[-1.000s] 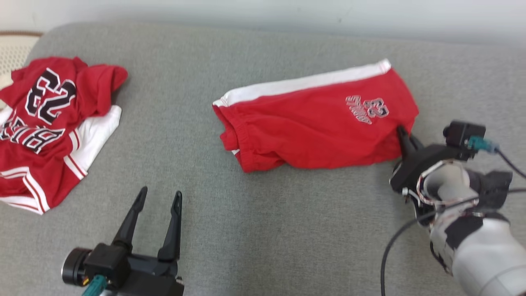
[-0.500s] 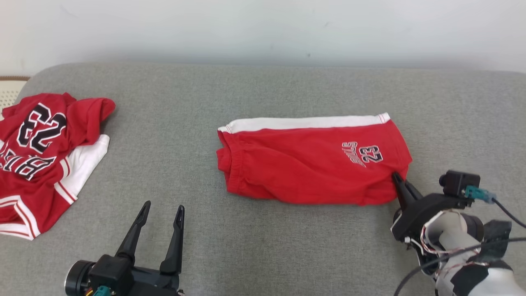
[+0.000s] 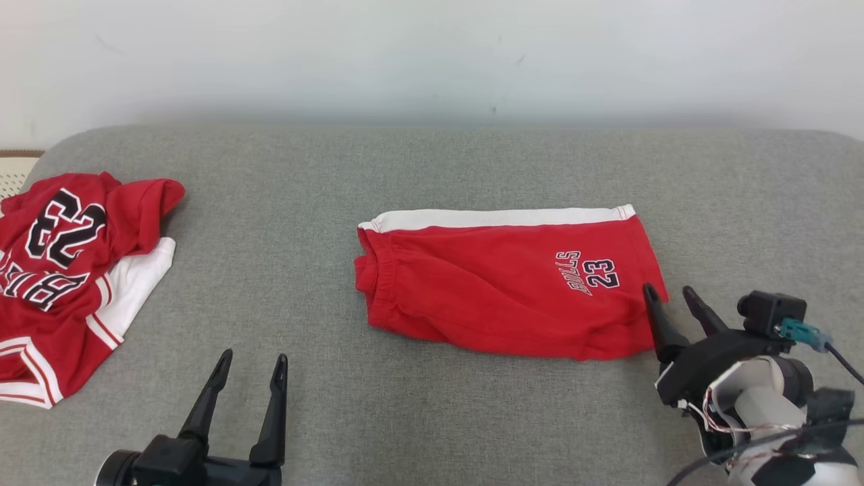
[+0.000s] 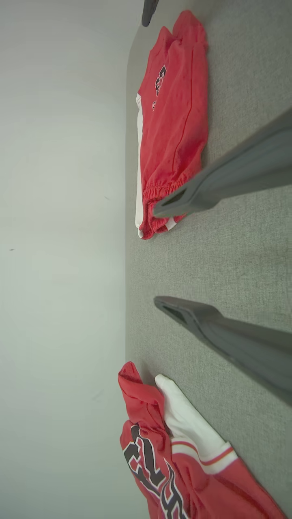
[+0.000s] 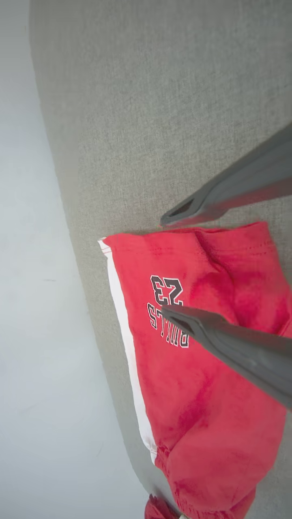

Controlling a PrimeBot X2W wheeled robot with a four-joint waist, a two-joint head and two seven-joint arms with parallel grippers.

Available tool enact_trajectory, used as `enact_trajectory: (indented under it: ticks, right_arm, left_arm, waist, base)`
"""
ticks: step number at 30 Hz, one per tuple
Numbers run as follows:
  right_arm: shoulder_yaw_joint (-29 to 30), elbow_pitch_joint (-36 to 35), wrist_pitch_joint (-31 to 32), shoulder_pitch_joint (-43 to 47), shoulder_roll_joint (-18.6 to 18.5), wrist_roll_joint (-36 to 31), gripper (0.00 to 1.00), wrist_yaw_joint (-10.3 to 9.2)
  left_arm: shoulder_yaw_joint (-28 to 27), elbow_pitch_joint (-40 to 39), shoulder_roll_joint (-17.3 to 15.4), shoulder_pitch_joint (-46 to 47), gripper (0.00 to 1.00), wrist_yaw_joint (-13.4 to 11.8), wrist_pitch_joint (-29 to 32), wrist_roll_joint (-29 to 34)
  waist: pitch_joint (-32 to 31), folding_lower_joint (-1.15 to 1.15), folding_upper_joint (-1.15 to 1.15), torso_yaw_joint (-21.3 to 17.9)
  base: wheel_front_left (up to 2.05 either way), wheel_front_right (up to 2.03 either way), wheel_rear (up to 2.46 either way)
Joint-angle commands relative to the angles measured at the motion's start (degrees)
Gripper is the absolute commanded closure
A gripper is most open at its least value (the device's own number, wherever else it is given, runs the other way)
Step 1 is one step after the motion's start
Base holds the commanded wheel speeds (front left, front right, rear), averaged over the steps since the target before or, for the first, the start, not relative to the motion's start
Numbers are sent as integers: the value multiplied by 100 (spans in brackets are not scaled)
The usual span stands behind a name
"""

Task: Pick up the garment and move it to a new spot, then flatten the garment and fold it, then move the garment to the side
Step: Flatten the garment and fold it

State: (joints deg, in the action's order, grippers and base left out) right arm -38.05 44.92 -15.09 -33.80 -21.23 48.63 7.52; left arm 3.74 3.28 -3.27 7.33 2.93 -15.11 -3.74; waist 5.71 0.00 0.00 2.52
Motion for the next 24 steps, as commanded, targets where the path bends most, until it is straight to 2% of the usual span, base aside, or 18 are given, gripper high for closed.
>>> enact_trajectory:
  ticks: [1,2,11,18,24]
  right_arm:
    - [231,-128,-7,211,-12,-319,0,-6]
    - [231,-128,-7,211,-12,-319,0,-6]
    - [1889,-1456,-8,1203,273,-1896,0,-6]
    - [2520,-2322,-8,2050,564,-2740,0,-6]
    - [2980,-2943,72,2680,717,-3145,0,-6]
  left_arm:
    - [-67,2,-5,-117,0,-31,-7,-14]
    - [-67,2,-5,-117,0,-31,-7,-14]
    - [-283,-56,-17,-425,0,-78,-7,-3]
    - [-479,-148,-16,-691,0,-150,-7,-33]
    - [-556,-176,-40,-843,0,-185,-7,24]
  waist:
    - [-73,0,0,-42]
    - [-73,0,0,-42]
    - [-371,0,0,-171]
    - [-578,0,0,-292]
    - [-661,0,0,-307]
  base:
    - [0,0,0]
    - [0,0,0]
    - [0,0,0]
    - [0,0,0]
    - [0,0,0]
